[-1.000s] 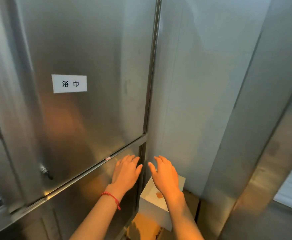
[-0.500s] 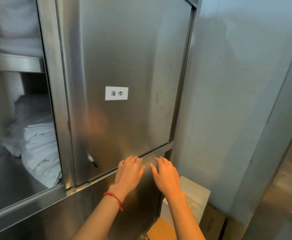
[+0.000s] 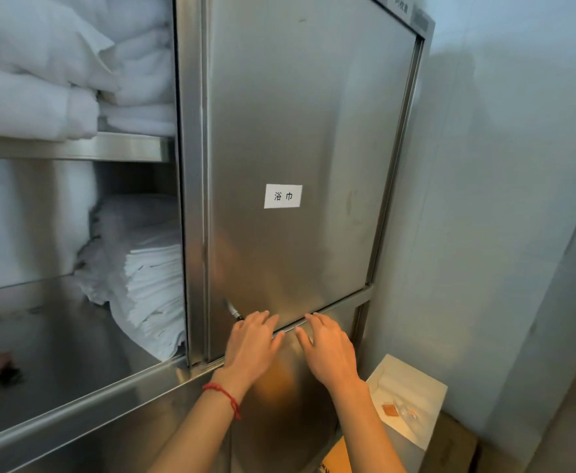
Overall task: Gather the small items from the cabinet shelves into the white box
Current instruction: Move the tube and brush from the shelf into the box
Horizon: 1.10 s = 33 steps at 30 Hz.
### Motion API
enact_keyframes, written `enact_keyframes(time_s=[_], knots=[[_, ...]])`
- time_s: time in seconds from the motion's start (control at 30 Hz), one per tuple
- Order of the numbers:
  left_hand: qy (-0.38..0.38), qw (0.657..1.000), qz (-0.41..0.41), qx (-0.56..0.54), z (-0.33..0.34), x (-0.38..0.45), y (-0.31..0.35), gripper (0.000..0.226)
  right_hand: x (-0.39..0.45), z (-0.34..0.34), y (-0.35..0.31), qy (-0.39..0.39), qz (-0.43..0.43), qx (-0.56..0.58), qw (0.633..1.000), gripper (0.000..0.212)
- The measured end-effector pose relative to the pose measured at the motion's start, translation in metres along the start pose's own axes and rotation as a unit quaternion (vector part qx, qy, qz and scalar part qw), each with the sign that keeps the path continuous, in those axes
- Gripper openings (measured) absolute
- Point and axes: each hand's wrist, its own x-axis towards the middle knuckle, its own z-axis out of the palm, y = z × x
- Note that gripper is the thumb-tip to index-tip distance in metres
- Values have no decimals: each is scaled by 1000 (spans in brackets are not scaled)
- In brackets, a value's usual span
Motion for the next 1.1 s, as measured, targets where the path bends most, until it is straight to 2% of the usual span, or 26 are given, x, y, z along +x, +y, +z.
enact_keyframes(time_s=[0.37, 0.73, 0.87, 1.1], knots=[[17, 999, -39, -4, -29, -50, -59, 47, -21, 17, -75, 0, -31, 32, 999, 49], [42, 994, -89, 51, -59, -105, -136, 47, -39, 39, -161, -24, -121, 64, 990, 45], [72, 991, -105, 34, -71, -125, -160, 44, -41, 48, -191, -40, -149, 76, 985, 46], [92, 979, -168, 72, -82, -153, -212, 48, -41, 64, -242, -70, -204, 103, 971, 47]])
